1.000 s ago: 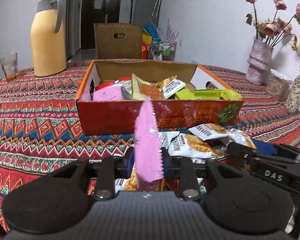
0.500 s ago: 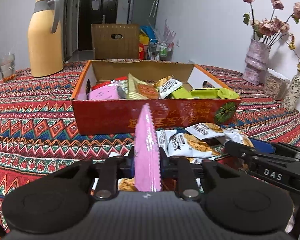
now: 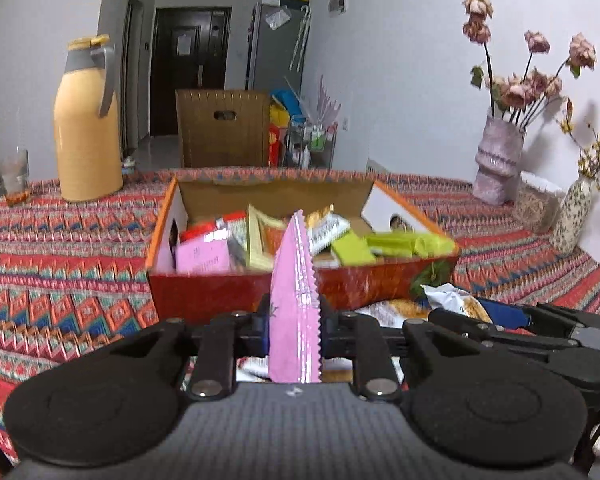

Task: Organize snacks
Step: 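Carry the pink packet and cookie packet over the box and release both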

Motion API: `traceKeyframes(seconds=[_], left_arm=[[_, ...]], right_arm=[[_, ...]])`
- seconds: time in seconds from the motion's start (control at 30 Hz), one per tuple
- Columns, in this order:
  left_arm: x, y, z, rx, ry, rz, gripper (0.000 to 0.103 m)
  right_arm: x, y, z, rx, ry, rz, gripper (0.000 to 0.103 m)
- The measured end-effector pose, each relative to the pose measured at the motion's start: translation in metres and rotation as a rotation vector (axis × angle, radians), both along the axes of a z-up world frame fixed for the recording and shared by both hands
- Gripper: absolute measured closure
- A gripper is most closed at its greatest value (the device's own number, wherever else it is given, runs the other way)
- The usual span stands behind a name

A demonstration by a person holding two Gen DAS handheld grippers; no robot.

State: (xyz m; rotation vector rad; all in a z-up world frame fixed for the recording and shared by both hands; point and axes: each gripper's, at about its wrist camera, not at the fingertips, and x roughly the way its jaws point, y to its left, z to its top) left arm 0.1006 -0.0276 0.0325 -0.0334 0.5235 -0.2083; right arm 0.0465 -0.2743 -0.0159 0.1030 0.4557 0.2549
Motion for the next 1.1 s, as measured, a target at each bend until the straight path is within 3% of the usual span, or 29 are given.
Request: traceKeyframes(seconds=[0.3, 0.5, 0.8, 1.1], left_arm=[[0.025, -0.003, 0.036, -0.031, -0.087, 0.027, 0.082], [0.056, -0.002, 0.046, -0.053, -0.104, 0.063, 0.082], [0.103, 0.003, 0.025, -0.067, -0.089, 0.146, 0.082], [0.123, 0.013, -0.001, -0.069, -0.031, 0.157, 0.082]], right_arm=[[0.026, 0.012, 0.040, -0.010, -0.104, 0.000, 0.055], [0.059, 0.016, 0.054, -0.008, -0.125, -0.020, 0.055], [0.122, 0.018, 0.043, -0.026, -0.102, -0.090, 0.055], [0.143, 0.024, 0.014, -0.057, -0.051, -0.103, 0.055]])
